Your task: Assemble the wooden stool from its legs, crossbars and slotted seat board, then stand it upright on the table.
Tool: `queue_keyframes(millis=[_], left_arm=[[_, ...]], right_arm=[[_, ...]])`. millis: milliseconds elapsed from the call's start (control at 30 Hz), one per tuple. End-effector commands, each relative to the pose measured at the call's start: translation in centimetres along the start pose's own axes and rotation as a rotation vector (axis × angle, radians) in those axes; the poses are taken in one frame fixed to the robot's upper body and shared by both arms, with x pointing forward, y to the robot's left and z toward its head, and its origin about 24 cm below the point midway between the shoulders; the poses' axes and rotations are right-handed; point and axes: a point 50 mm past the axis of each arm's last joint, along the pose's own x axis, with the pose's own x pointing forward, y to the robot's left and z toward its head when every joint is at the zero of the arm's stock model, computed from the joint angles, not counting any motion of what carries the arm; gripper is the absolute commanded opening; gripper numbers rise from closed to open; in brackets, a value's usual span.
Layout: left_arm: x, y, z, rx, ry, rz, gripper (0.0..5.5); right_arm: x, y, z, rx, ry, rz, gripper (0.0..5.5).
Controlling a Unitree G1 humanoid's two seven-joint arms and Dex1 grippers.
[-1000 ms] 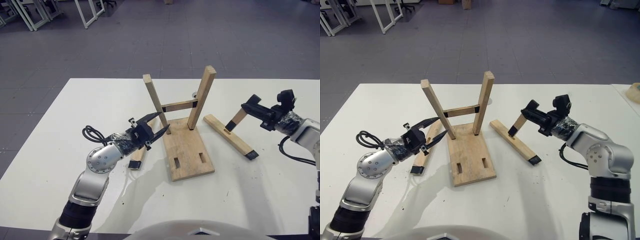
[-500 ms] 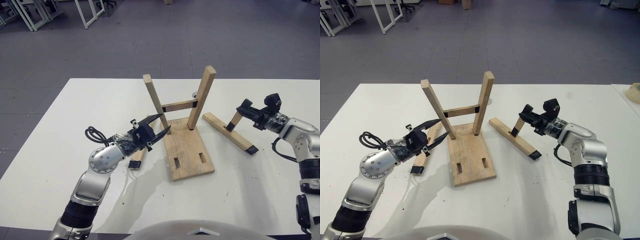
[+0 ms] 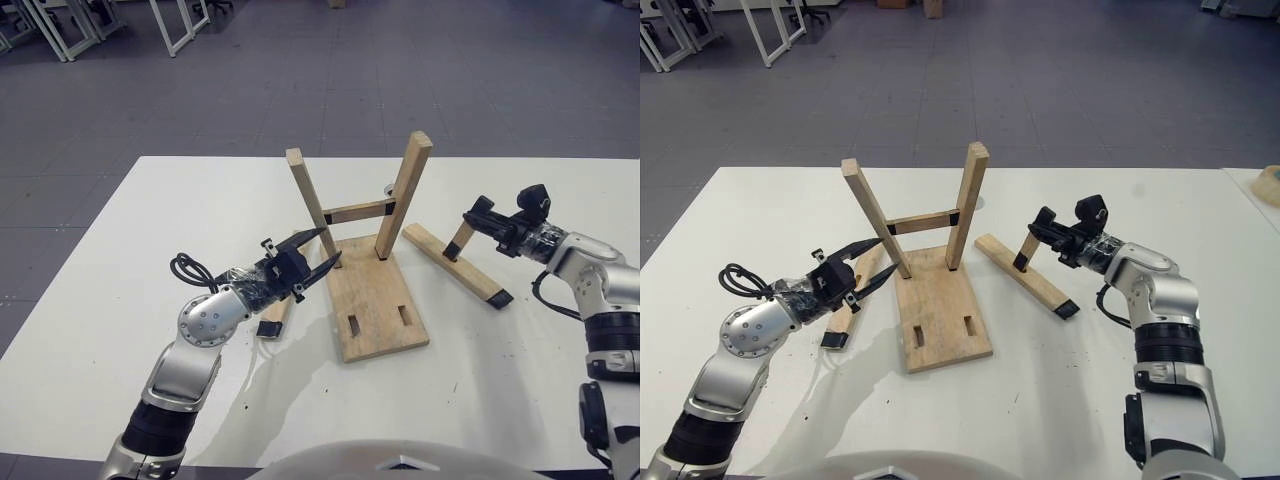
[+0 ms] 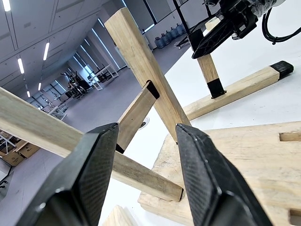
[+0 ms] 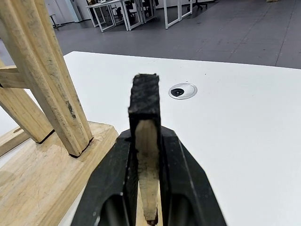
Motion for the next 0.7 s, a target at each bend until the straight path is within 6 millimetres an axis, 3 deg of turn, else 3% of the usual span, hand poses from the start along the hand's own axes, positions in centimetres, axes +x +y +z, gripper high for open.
queue_keyframes(millis=[33,167,300,433,633,700], left_arm=[[0.0,0.0,-0.2,0.006,0.017,-0.003,2.22],[0.0,0.0,-0.3,0.004,0.019,-0.004,2.22],[0.0,-0.1,-0.4,-0.001,0.021,-0.003,2.22],[0.0,-0.2,-0.4,-0.004,0.022,-0.001,2.22],[0.1,-0.2,-0.4,-0.006,0.022,0.002,2.22],[0.1,-0.2,-0.5,-0.005,0.025,0.004,2.22]], right_arm=[[0.3,-0.3,-1.4,-0.036,0.084,-0.009,0.41],[-0.8,-0.8,-2.6,-0.077,0.173,-0.027,0.41],[-1.1,0.3,-3.5,-0.071,0.263,-0.026,0.41],[-1.0,1.2,-1.0,-0.054,0.215,-0.071,0.41],[-1.0,1.8,0.7,-0.103,0.197,-0.110,0.41],[-1.4,2.0,2.2,-0.163,0.163,-0.136,0.94]])
